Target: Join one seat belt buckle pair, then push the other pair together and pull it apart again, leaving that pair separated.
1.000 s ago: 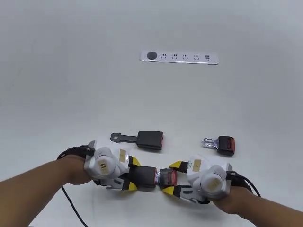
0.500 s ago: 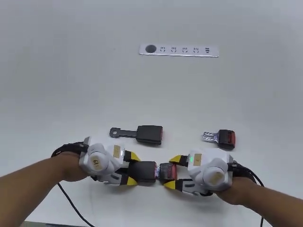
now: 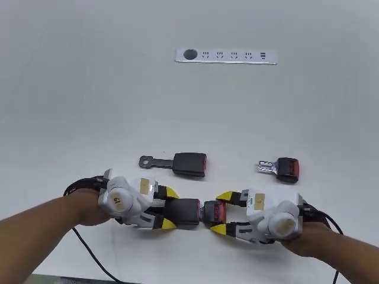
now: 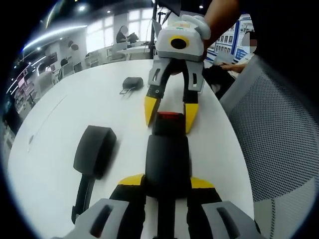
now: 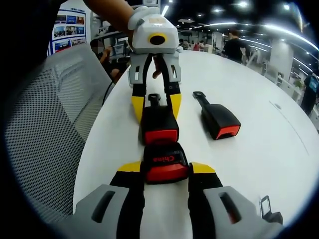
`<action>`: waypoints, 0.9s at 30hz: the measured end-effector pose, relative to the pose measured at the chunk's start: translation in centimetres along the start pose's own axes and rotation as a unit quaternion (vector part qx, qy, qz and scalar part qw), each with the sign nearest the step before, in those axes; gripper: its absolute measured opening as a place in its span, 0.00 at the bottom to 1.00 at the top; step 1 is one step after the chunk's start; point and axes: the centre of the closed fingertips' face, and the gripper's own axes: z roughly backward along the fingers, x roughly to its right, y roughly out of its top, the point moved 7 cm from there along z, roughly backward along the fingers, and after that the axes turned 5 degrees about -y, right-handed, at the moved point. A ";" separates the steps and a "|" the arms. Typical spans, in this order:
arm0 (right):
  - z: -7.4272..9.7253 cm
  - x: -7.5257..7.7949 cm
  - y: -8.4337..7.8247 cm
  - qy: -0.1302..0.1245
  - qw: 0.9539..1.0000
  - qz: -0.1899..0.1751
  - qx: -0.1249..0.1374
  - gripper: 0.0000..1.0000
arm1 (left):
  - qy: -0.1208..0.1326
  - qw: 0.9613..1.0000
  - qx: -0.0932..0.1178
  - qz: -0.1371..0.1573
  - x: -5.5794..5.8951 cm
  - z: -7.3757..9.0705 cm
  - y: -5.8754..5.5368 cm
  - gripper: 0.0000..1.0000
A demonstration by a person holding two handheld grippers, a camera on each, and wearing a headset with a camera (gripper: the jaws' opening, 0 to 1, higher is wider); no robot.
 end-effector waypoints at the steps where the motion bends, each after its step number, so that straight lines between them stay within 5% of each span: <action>1: 0.0 0.0 0.0 0.000 1.000 0.000 0.001 0.32 | 0.000 1.000 -0.001 -0.004 0.0 0.0 0.0 0.32; 18: 0.1 0.0 -0.8 -0.006 0.999 -0.025 0.029 0.32 | 0.000 1.000 -0.002 -0.008 0.2 -0.1 0.6 0.32; 27: 0.0 -0.2 -0.7 -0.011 1.000 -0.021 0.020 0.34 | 0.000 1.000 -0.015 -0.009 0.2 -0.3 0.8 0.33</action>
